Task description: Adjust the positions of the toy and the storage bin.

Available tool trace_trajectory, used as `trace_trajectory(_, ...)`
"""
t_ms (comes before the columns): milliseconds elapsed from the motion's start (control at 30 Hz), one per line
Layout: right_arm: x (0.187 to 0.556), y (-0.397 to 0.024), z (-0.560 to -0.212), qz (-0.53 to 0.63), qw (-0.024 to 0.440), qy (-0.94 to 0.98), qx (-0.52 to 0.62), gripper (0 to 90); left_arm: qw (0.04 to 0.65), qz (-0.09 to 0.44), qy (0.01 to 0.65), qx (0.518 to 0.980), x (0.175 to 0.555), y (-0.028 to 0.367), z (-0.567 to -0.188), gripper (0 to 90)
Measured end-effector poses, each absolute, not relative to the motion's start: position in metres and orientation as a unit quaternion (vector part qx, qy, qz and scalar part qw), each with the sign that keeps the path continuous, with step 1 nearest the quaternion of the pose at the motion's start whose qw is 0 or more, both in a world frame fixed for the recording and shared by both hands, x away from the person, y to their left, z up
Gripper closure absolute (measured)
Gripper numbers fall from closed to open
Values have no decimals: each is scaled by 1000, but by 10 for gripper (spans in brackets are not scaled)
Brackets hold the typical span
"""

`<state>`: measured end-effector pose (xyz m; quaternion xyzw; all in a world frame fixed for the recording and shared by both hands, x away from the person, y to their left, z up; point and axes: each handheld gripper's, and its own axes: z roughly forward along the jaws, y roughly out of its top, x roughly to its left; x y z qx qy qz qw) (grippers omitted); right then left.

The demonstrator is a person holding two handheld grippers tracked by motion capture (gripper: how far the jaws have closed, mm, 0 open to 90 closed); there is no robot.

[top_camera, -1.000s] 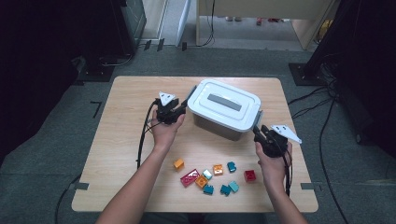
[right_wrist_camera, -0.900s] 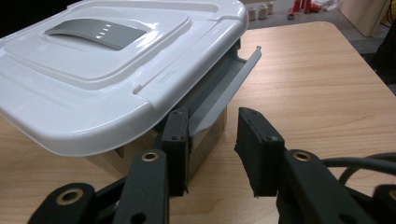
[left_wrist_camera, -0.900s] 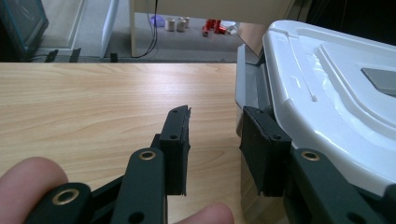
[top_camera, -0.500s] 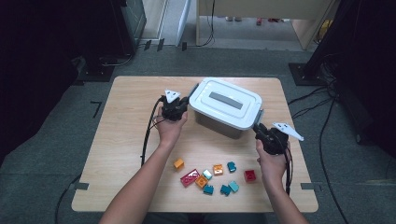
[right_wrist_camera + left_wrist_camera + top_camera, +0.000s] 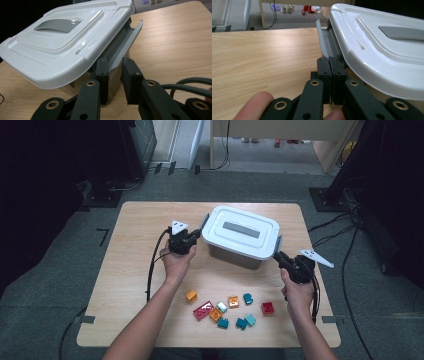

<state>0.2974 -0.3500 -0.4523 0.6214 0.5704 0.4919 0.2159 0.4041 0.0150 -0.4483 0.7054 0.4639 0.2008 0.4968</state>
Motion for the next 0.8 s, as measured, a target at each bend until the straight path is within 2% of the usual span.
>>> trace_trajectory(433, 297, -342, -452, 504, 182, 598, 596, 800, 496, 234, 443, 709, 347, 48, -443, 890)
trace_trajectory(467, 296, -341, -452, 506, 179, 599, 594, 802, 503, 234, 438, 707, 341, 52, -443, 900)
trace_trajectory(500, 296, -339, -451, 510, 176, 600, 591, 803, 518, 212, 425, 712, 338, 54, -442, 900)
trace_trajectory(567, 296, -335, -450, 512, 170, 606, 585, 803, 500, 240, 419, 719, 328, 54, -439, 900)
trace_trajectory(700, 296, -328, -447, 499, 169, 609, 593, 814, 489, 249, 437, 713, 322, 64, -440, 900)
trace_trajectory(800, 293, -325, -447, 504, 157, 613, 588, 811, 500, 239, 453, 699, 323, 74, -445, 824)
